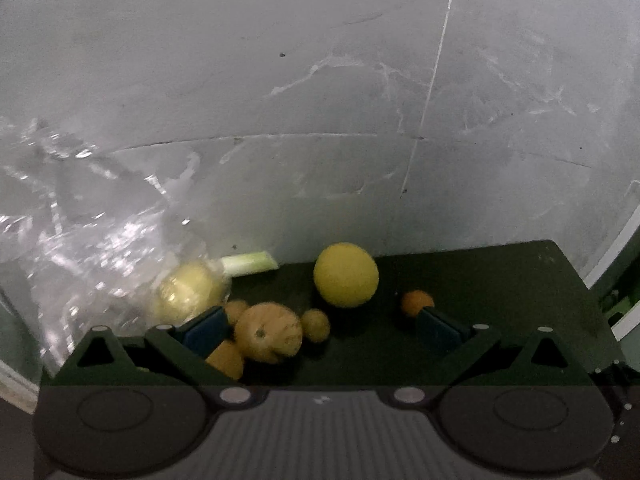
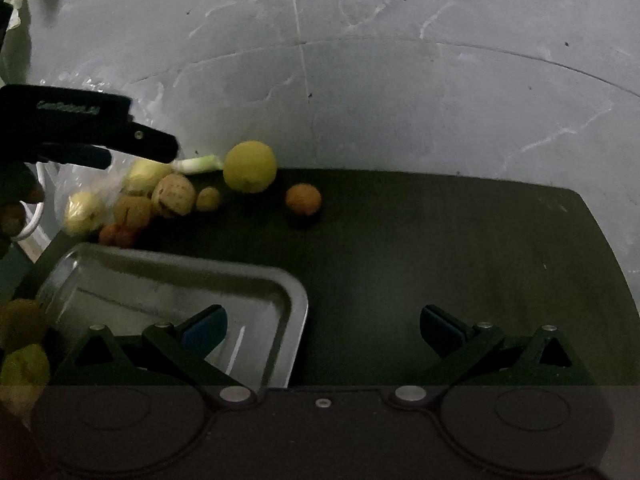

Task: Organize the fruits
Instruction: 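Move both open tools back toward the remaining fruits, then close the left tool on the yellow lemon while the right tool grasps the small orange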

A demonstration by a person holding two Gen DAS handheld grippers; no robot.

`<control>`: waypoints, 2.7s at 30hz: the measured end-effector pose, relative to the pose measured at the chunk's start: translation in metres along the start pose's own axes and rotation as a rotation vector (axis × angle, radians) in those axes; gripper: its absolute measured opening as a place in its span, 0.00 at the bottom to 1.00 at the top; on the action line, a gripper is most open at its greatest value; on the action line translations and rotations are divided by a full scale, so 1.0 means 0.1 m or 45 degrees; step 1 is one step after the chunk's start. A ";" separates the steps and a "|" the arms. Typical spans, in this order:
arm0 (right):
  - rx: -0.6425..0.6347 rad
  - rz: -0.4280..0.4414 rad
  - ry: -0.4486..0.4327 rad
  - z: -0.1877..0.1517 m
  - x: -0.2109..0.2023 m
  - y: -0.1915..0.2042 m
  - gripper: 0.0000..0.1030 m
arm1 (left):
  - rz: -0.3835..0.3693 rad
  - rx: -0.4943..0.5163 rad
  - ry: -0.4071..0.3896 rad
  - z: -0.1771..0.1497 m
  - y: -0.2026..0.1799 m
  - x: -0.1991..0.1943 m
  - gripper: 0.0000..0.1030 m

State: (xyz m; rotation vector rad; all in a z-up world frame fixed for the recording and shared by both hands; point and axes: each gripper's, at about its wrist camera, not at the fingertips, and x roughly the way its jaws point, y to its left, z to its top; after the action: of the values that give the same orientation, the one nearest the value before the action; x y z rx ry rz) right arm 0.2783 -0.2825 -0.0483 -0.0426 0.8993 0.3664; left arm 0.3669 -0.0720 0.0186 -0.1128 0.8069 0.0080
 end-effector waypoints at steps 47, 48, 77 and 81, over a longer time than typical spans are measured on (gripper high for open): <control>-0.221 0.134 -0.047 0.62 0.93 0.00 0.60 | 0.041 0.016 0.117 0.29 -0.37 1.09 0.88; -0.223 0.134 -0.045 0.62 0.93 0.01 0.59 | 0.036 0.017 0.118 0.29 -0.36 1.08 0.86; -0.253 0.080 -0.035 0.55 0.97 0.11 0.33 | 0.028 0.030 0.105 0.16 -0.18 0.89 0.54; -0.248 0.073 -0.041 0.55 0.89 0.15 0.33 | -0.013 -0.029 0.091 0.16 -0.06 0.78 0.44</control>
State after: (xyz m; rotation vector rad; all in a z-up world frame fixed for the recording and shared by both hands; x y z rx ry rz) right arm 0.3650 -0.2323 -0.0813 -0.1901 0.8319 0.5057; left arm 0.4328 -0.0790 -0.0261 -0.1395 0.8780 0.0040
